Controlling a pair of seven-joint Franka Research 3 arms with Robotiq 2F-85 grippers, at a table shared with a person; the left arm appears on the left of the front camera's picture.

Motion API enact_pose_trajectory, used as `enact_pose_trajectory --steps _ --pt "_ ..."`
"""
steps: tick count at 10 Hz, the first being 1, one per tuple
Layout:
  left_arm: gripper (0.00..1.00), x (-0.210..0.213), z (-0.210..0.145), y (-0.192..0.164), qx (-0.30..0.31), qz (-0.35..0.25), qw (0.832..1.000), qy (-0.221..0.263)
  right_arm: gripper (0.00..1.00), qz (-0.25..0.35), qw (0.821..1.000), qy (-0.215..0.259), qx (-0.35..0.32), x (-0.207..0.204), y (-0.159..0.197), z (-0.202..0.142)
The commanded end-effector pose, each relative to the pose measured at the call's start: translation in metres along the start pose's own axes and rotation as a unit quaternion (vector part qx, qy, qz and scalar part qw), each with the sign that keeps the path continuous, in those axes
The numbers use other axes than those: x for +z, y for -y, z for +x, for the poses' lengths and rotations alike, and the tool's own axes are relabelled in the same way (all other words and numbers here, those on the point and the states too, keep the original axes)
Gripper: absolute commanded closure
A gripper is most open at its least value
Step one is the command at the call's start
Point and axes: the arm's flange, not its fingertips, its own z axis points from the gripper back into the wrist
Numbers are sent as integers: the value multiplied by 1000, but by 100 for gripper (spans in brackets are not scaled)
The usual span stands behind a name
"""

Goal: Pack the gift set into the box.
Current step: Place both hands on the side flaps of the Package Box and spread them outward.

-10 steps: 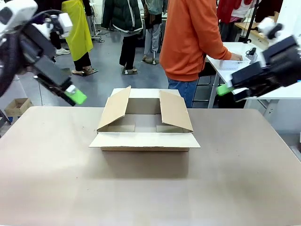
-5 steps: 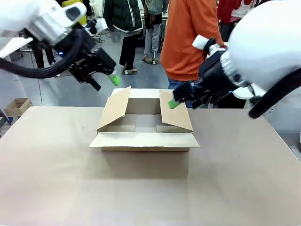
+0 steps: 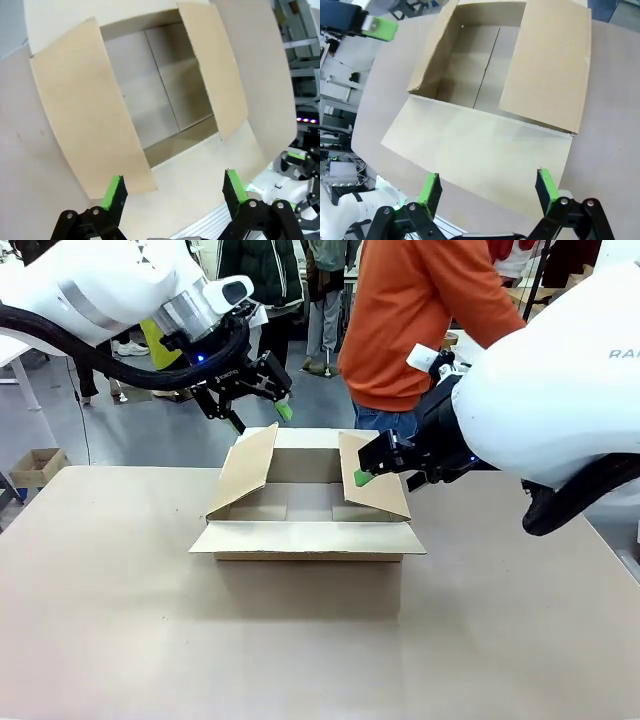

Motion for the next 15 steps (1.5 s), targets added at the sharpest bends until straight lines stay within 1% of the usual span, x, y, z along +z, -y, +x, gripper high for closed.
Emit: enact_pose_trajectory --steps 1,2,3,4,5,6,7,8,10,12,15 --pt "0 18 -15 -1 -22 -14 1000 12 0 -4 1000 -5 -2 -6 2 0" --pt "0 0 0 0 0 0 1000 0 0 -4 1000 -5 -2 -6 2 0" --pt "0 -12 10 11 27 92 995 31 0 -4 1000 -5 -2 -6 2 0" --pt "0 -32 26 22 39 137 990 20 0 -4 1000 -5 -2 -6 2 0" --pt "0 -50 42 30 43 182 982 29 0 -4 1000 -5 -2 -6 2 0" --pt "0 -69 52 34 28 193 980 25 0 -4 1000 -5 -2 -6 2 0" --pt "0 -88 59 32 48 230 972 31 0 -4 1000 -5 -2 -6 2 0" --pt "0 -105 64 24 75 275 958 40 0 -4 1000 -5 -2 -6 2 0" --pt "0 -126 63 10 77 333 939 48 0 -4 1000 -5 -2 -6 2 0" --pt "0 -134 59 3 75 339 937 26 0 -4 1000 -5 -2 -6 2 0" --pt "0 -135 56 -2 73 346 935 14 0 -4 1000 -5 -2 -6 2 0"
